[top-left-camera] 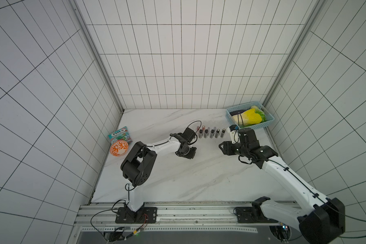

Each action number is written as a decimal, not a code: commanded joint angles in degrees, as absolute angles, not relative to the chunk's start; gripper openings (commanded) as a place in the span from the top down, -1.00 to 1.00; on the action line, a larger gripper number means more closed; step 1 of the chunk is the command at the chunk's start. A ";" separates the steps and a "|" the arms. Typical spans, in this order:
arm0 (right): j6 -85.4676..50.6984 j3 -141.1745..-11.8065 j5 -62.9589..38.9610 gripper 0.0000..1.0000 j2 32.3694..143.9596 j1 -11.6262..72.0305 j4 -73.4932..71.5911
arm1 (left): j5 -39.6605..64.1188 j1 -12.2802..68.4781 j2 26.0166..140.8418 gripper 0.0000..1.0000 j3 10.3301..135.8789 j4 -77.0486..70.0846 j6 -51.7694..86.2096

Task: Arrange the lipsticks in the organizer
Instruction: Move the lipstick at the center of the board.

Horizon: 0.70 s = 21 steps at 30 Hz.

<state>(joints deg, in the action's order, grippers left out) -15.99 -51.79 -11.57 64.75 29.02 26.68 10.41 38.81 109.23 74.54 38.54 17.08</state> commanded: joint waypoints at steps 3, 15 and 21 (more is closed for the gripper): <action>-17.74 -49.19 -12.15 -0.14 65.63 29.88 27.27 | 11.40 39.80 108.83 0.61 76.03 38.32 20.26; -19.33 -52.05 -12.16 -0.27 77.77 35.58 26.03 | 14.63 38.79 107.45 -0.38 75.05 34.45 20.83; -20.60 -54.08 -12.46 -0.29 80.51 39.55 26.65 | 13.05 35.74 105.78 -0.46 74.73 33.56 19.34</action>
